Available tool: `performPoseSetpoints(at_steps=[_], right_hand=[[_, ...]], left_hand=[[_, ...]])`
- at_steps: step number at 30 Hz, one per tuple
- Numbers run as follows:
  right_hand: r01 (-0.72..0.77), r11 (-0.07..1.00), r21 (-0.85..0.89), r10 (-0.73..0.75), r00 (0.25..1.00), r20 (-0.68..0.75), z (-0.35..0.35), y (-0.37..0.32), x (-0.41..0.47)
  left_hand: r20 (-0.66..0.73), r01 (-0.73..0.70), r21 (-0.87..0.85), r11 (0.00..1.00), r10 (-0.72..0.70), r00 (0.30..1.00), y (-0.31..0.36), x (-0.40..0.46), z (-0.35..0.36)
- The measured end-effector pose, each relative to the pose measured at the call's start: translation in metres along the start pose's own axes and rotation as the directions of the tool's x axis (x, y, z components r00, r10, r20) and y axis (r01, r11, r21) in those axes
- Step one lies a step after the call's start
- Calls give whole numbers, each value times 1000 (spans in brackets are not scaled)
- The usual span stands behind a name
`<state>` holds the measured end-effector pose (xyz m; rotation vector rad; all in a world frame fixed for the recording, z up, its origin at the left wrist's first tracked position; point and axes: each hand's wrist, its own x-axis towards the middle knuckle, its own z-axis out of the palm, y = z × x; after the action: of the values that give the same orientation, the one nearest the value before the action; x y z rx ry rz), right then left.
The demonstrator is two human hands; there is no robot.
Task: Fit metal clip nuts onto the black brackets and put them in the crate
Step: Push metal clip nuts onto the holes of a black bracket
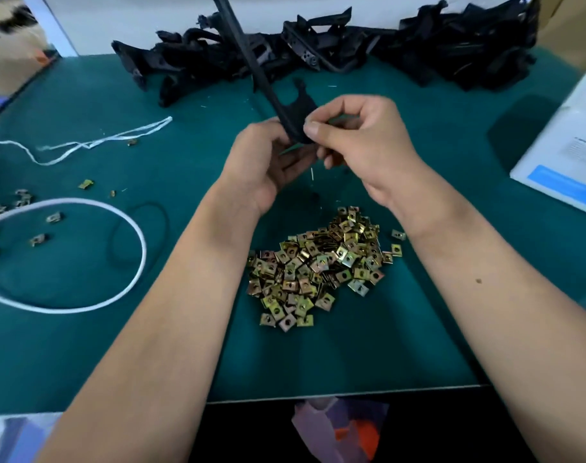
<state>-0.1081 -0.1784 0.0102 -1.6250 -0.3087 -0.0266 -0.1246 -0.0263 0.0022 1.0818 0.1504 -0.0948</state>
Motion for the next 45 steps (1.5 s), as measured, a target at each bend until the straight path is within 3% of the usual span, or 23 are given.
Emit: performPoseSetpoints(at_steps=[2,4,7,11,13,15,18,24,27,31,35,37,39,42,45], right_hand=[[14,997,-70,-18,999,-49,-2,1,-3],[89,967,-240,-91,996,2,-1,4,-7],[196,912,-361,-124,969,212,3,3,-17],[268,848,-457,-123,939,323,-14,-3,-21],[261,817,-514,-8,897,442,-27,-8,-20],[222,822,-524,152,802,578,-32,-9,-22],[236,810,-537,234,709,665,-28,-5,-26],[250,813,-525,150,783,604,-26,-2,-24],[234,837,-495,170,747,642,-25,-2,-27],[272,779,-565,231,714,662,-21,-2,-26],[242,802,-545,163,790,590,-26,-1,-24],[163,886,-434,64,884,463,-27,2,-22],[64,975,-212,2,955,296,-26,5,-21],[-38,995,93,26,991,130,-24,8,-18],[-119,957,265,100,991,84,-23,10,-18]], left_hand=[[98,38,-86,996,-29,995,-4,-7,-2],[129,45,-52,998,-38,991,-4,-10,-3],[-4,-53,52,997,53,999,0,-3,-8],[-133,-170,-11,985,167,977,3,6,-26],[-140,-187,-29,982,181,973,4,6,-31],[-121,-191,-27,981,186,975,4,6,-33],[-80,-187,-29,982,184,980,4,4,-29],[-24,-107,-34,994,106,994,0,1,-24],[-13,-102,-8,995,102,995,-2,1,-24],[-27,-97,-17,995,97,995,-1,0,-21],[21,-94,38,995,93,995,-2,-4,-21],[31,-89,47,995,87,996,-2,-4,-21],[32,-79,53,995,77,996,-2,-4,-22],[50,-64,40,997,62,997,-2,-5,-21],[59,-60,16,998,59,997,-1,-6,-20]])
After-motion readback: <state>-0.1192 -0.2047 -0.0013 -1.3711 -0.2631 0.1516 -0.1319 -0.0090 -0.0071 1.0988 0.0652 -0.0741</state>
